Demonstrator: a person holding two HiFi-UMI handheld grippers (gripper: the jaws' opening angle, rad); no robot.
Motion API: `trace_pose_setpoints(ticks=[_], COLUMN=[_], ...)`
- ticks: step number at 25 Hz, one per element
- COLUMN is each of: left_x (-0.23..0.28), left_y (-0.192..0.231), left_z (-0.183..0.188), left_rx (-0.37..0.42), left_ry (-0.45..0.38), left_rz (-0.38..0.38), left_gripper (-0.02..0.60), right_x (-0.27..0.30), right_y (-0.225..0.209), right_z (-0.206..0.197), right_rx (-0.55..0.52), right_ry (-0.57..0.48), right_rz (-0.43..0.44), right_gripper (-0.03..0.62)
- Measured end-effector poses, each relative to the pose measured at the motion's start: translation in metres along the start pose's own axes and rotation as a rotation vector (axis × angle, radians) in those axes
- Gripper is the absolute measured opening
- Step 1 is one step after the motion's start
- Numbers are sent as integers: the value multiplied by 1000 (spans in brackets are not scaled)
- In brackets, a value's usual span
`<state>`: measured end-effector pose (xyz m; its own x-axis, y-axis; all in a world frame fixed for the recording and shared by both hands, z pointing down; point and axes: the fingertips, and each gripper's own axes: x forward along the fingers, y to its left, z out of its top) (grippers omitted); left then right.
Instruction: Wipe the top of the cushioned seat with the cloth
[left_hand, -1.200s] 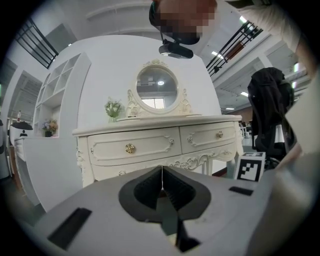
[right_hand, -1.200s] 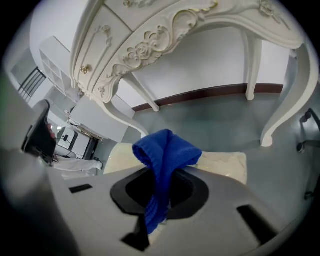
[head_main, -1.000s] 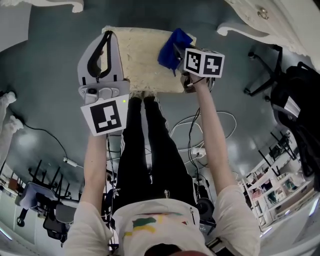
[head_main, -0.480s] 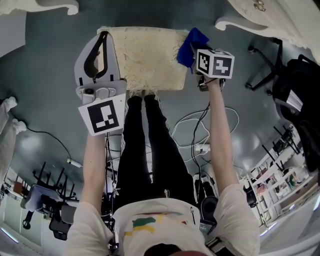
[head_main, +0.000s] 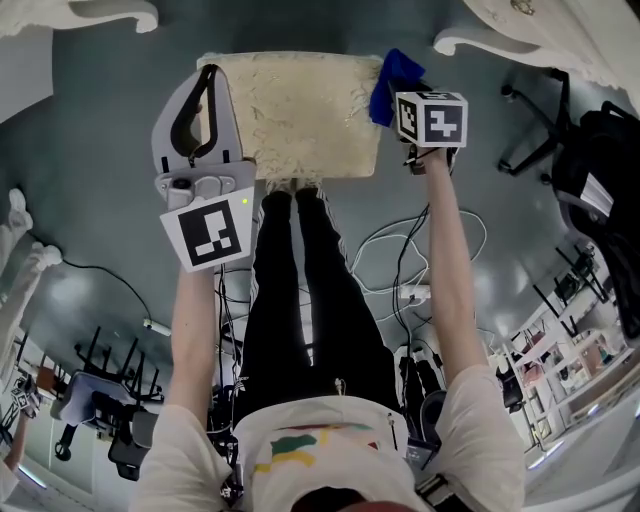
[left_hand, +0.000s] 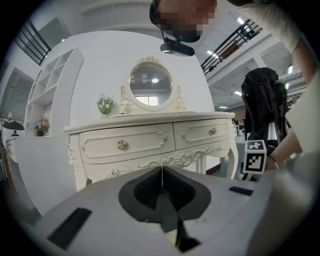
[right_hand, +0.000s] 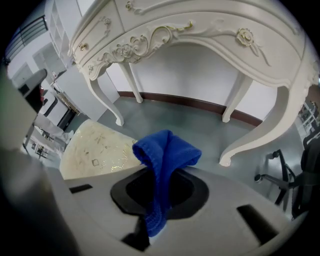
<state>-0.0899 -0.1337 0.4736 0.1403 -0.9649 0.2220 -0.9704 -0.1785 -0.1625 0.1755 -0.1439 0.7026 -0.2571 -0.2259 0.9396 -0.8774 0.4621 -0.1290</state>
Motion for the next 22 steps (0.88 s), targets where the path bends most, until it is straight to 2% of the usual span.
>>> trace_pose_setpoints(ticks=[8,10,14,19,22], left_x=[-6,-9,-18,-30,-41], left_y=[7,11,26,43,54], left_z=[-1,-1,-2,1,3], left_rx=[12,12,9,3,3], left_ry=[4,5,-5,-4,4], left_rz=[4,7,22,60,80], left_gripper=[6,6,6,6,6], right_x=[-22,-39,-70,-104,-109], right_y=[11,28,90,173,222], right_z=[12,22,49,90,99], right_rx=[19,66,176,130,87], right_ry=[-59,-107,-200,-323,-349], right_rz=[10,72,266,423,492], right_gripper=[32,32,32,32,32])
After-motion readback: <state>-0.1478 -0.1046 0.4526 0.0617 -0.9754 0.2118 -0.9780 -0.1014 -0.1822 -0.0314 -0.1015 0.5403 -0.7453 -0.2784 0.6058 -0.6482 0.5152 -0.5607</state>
